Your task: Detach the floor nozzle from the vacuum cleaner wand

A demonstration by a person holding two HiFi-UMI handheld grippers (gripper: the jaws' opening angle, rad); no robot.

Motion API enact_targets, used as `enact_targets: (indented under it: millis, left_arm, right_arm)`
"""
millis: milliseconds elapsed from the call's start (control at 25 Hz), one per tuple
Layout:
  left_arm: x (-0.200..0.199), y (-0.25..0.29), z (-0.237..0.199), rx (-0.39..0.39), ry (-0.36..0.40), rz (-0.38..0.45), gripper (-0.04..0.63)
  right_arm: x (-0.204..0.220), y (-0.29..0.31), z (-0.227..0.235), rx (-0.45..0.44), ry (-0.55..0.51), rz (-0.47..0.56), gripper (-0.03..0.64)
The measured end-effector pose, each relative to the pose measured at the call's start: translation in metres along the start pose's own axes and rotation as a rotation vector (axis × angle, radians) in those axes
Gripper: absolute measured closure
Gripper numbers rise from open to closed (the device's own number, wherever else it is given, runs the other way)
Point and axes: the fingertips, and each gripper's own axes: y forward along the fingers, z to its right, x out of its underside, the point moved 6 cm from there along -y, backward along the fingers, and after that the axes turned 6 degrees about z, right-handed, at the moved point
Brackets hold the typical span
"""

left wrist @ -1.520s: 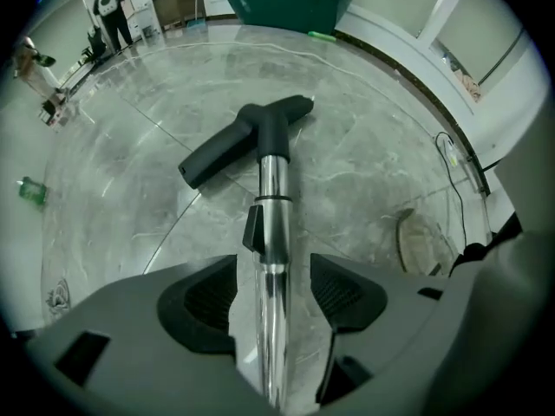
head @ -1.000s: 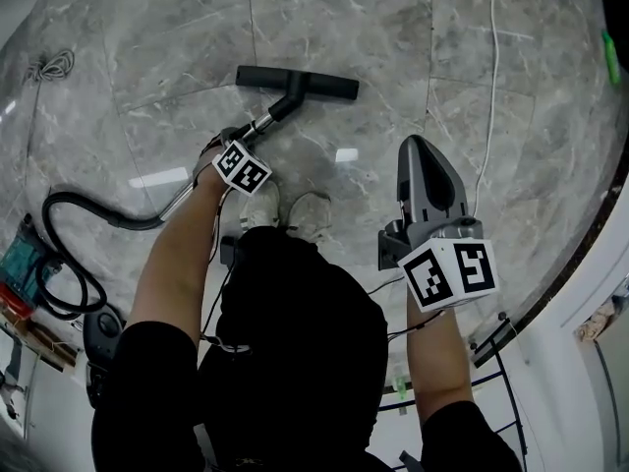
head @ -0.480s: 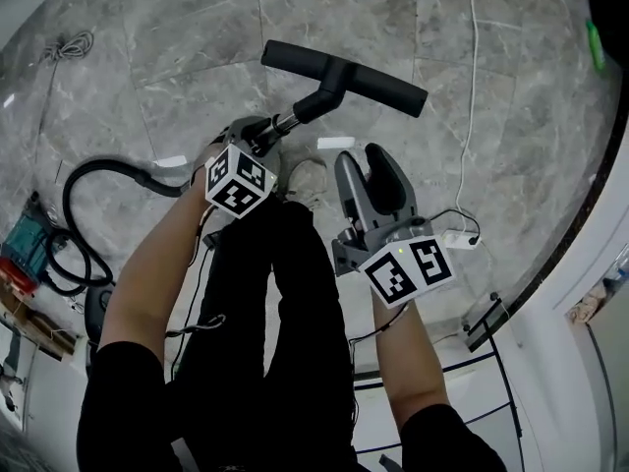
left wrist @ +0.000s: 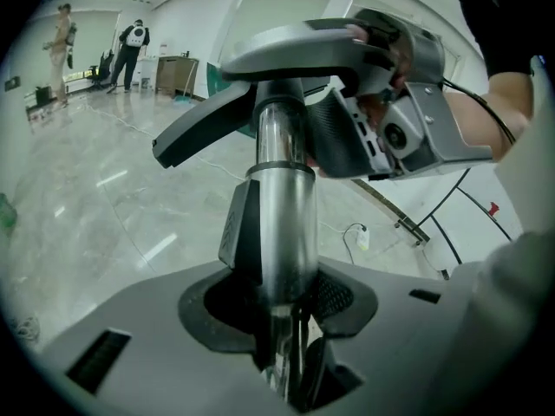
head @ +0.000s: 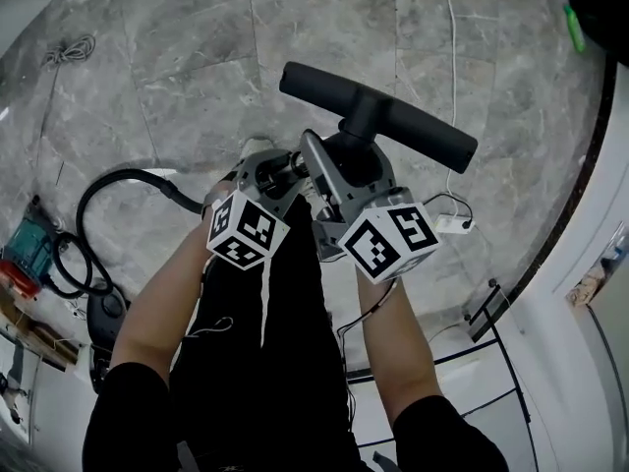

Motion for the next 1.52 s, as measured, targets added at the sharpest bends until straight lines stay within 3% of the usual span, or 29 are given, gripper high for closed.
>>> enact_targets:
  millis: [80, 120, 160, 360, 560, 720, 840, 920, 1000, 1120, 1200, 1320, 1360, 1440, 1520]
  left_arm:
    - [0.000, 0.002, 0.020, 0.032, -0.013, 0.001, 0.430]
    - [0.000, 0.004, 0.027, 0.046, -0.024, 0.003, 0.430]
    - [0.000, 0.007, 0.031, 0.059, -0.034, 0.007, 0.430]
    - [0.010, 0.014, 0.045, 0.121, -0.030, 0.017, 0.430]
    - [-0.001, 0.013, 0.054, 0.162, -0.068, 0.109, 0.430]
    - [-0.014, 0.011, 0.063, 0.230, -0.066, 0.143, 0.430]
    - [-0.014, 0.001, 0.071, 0.348, -0.063, 0.157, 0.431]
    - [-0.013, -0.003, 0.073, 0.389, -0.063, 0.155, 0.431]
    - [-0.014, 0.000, 0.070, 0.353, -0.074, 0.151, 0.433]
    - [-0.015, 0.011, 0.066, 0.283, -0.083, 0.135, 0.434]
    - [-0.015, 0.020, 0.066, 0.258, -0.073, 0.114, 0.434]
    - [-0.010, 0.038, 0.069, 0.226, -0.047, 0.070, 0.434]
    - [-0.008, 0.043, 0.071, 0.229, -0.039, 0.060, 0.434]
    - [-0.008, 0.049, 0.071, 0.248, -0.025, 0.056, 0.434]
    - [-0.011, 0.050, 0.068, 0.273, -0.006, 0.064, 0.434]
  right_arm:
    - [0.000, -0.006, 0.002, 0.053, -0.019, -0.036, 0.358]
    - [0.000, -0.010, 0.005, 0.064, -0.014, -0.040, 0.442]
    - [0.000, -0.013, 0.009, 0.065, -0.003, -0.031, 0.455]
    - [0.011, -0.027, 0.016, -0.004, 0.000, 0.004, 0.460]
    - [0.000, -0.041, 0.021, -0.106, 0.030, 0.072, 0.462]
    - [-0.015, -0.054, 0.017, -0.295, -0.010, 0.071, 0.465]
    - [-0.017, -0.065, 0.003, -0.524, -0.103, -0.026, 0.468]
    - [-0.018, -0.067, -0.003, -0.620, -0.158, -0.087, 0.469]
    - [-0.021, -0.062, 0.000, -0.576, -0.146, -0.071, 0.469]
    - [-0.025, -0.054, 0.015, -0.363, -0.074, -0.015, 0.469]
    - [-0.026, -0.055, 0.028, -0.144, -0.002, -0.008, 0.469]
    - [-0.023, -0.057, 0.056, 0.277, 0.141, -0.022, 0.469]
    - [-0.022, -0.059, 0.061, 0.346, 0.155, -0.020, 0.469]
    - [-0.022, -0.061, 0.063, 0.320, 0.121, 0.011, 0.469]
    - [-0.025, -0.063, 0.057, 0.181, 0.053, 0.066, 0.469]
